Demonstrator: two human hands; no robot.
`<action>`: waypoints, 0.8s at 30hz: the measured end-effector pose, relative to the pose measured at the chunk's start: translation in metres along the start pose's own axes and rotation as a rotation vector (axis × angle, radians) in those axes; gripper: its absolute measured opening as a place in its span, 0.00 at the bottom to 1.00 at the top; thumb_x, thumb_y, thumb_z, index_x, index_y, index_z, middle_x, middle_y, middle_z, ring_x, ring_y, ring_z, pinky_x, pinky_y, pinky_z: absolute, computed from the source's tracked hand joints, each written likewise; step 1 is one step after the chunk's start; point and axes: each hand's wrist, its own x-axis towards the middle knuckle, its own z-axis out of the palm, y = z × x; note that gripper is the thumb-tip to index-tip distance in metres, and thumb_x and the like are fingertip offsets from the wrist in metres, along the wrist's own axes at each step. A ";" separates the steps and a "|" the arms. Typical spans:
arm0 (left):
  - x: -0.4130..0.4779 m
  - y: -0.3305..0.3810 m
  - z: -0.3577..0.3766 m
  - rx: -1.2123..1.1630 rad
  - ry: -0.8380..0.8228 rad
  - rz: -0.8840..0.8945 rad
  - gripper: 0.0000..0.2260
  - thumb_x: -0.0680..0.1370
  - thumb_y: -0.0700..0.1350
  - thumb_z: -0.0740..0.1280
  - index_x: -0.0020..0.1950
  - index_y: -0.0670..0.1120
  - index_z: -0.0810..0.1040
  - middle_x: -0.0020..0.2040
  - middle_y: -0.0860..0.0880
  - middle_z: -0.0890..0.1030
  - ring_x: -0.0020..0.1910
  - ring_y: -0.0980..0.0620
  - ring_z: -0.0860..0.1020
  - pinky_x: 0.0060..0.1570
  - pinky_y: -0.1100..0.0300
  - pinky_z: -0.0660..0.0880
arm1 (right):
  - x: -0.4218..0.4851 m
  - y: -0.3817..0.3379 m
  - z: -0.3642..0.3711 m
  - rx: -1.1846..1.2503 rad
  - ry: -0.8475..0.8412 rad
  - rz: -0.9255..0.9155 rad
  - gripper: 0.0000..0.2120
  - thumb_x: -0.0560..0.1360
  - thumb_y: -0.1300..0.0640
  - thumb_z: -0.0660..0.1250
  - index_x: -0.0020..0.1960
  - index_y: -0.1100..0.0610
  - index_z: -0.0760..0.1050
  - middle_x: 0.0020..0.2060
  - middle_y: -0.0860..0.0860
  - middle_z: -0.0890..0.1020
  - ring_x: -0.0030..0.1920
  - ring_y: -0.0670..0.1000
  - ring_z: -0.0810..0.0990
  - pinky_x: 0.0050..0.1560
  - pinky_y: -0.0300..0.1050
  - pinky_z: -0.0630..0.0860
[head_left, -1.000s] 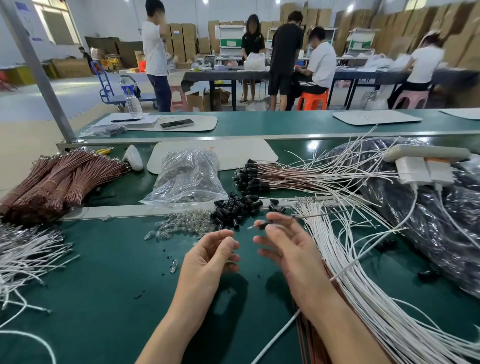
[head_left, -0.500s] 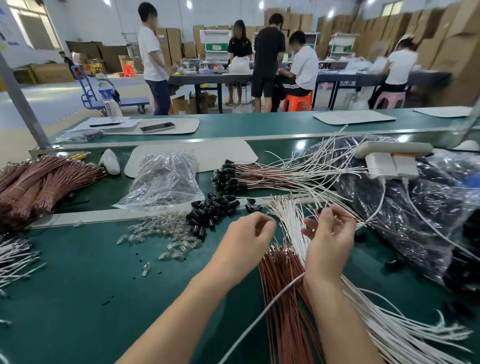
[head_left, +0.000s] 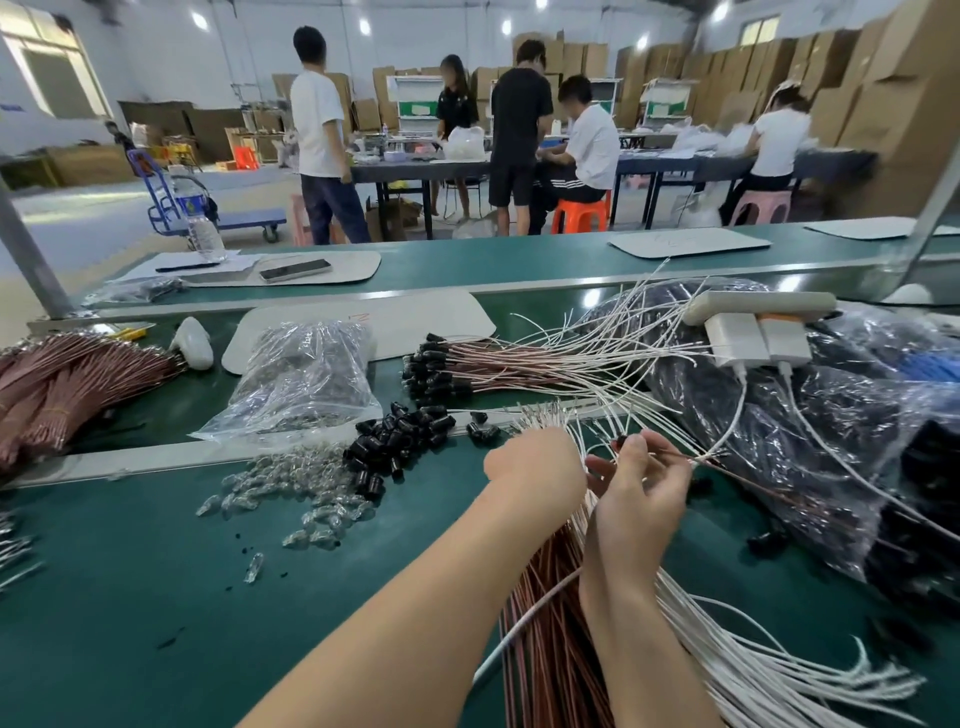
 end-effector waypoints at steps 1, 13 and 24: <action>0.003 -0.003 0.000 -0.047 -0.028 -0.004 0.11 0.80 0.38 0.63 0.39 0.44 0.67 0.46 0.46 0.78 0.48 0.44 0.78 0.44 0.55 0.69 | 0.000 0.000 0.000 0.000 0.002 0.000 0.04 0.85 0.55 0.60 0.53 0.48 0.71 0.51 0.55 0.79 0.36 0.47 0.83 0.36 0.39 0.79; -0.025 -0.051 -0.057 -1.270 0.474 0.215 0.09 0.87 0.45 0.54 0.56 0.41 0.69 0.43 0.42 0.83 0.34 0.50 0.82 0.34 0.61 0.80 | -0.018 -0.010 0.005 -0.024 -0.146 -0.039 0.03 0.84 0.54 0.61 0.54 0.49 0.74 0.44 0.48 0.81 0.35 0.49 0.81 0.32 0.38 0.75; -0.107 -0.198 -0.019 -2.348 0.782 -0.267 0.09 0.85 0.41 0.56 0.47 0.45 0.72 0.40 0.53 0.79 0.30 0.59 0.79 0.36 0.71 0.77 | -0.032 -0.007 0.016 0.212 -0.599 0.418 0.08 0.77 0.60 0.67 0.54 0.53 0.81 0.48 0.56 0.85 0.49 0.55 0.85 0.47 0.47 0.83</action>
